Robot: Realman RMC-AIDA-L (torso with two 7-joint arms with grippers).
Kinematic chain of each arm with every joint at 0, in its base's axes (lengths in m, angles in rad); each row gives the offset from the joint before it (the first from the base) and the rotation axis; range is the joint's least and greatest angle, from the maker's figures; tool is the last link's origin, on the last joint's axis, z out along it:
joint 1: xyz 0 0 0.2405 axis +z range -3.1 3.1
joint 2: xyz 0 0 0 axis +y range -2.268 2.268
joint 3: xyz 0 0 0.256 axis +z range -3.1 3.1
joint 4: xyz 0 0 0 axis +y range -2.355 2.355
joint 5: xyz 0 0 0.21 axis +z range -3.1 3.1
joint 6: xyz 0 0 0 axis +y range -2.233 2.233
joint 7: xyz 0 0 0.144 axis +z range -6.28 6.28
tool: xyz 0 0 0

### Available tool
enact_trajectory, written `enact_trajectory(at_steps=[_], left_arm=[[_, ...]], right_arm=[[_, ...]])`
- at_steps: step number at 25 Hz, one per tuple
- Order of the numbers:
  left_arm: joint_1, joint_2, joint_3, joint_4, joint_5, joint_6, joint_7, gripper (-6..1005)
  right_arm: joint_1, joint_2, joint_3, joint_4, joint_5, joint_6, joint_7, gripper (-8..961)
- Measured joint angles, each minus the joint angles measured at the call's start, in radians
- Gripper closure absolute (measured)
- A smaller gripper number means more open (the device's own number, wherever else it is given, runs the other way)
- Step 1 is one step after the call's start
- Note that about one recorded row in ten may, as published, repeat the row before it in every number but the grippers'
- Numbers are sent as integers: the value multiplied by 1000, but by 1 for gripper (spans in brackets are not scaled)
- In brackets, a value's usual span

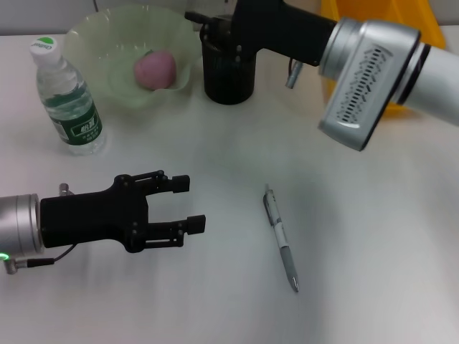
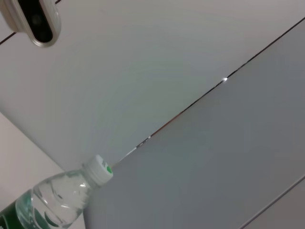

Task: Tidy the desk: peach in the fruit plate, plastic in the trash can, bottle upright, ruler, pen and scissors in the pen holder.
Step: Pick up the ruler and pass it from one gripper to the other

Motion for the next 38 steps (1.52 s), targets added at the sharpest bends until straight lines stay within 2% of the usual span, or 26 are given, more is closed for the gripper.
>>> enact_trajectory(at_steps=[4, 6, 12, 15, 18, 20, 21, 25, 26, 28, 29, 32, 33, 35, 36, 38], left_arm=[[0, -3, -11, 0, 0, 5, -5, 200], [2, -5, -18, 0, 0, 10, -6, 200], [7, -9, -26, 0, 0, 20, -6, 200], [10, -15, -44, 0, -1, 24, 1, 200], [14, -22, -81, 1, -1, 35, 20, 200], [15, -24, -92, 1, -2, 38, 27, 200], [16, -32, -120, 1, -2, 41, 46, 200], [14, -42, -135, 1, -2, 41, 64, 199], [13, -52, -149, 1, -2, 41, 78, 199], [13, -57, -159, 1, -2, 41, 86, 199], [13, -68, -184, -7, -6, 41, 110, 199], [6, -73, -199, -30, -24, 41, 139, 199], [-7, -76, -200, -76, -65, 39, 181, 199], [-14, -76, -200, -96, -82, 38, 198, 199], [-41, -79, -202, -172, -120, 24, 270, 199], [-48, -80, -202, -189, -128, 18, 292, 199]], right_arm=[[36, 1, 7, 39, 10, 15, -2, 572], [51, 1, -3, 45, 64, 32, -3, 571], [53, 1, -14, 47, 90, 21, -3, 571], [30, 1, -16, 48, 90, -17, -5, 570], [-41, 0, -6, 49, 102, -121, 4, 570], [-56, 1, -5, 50, 115, -147, 14, 570], [-88, -1, -4, 50, 160, -206, 63, 570], [-125, -6, -4, 49, 230, -284, 199, 569], [-147, -9, -3, 48, 266, -322, 305, 569], [-167, -10, -1, 46, 288, -355, 415, 569], [-175, -10, 4, 45, 292, -365, 468, 569], [-187, -9, 13, 44, 295, -372, 561, 568], [-196, -6, 22, 47, 296, -373, 655, 568], [-198, -5, 28, 53, 297, -372, 697, 568], [-200, -3, 35, 67, 302, -368, 763, 568], [-200, -3, 36, 79, 305, -367, 790, 568]])
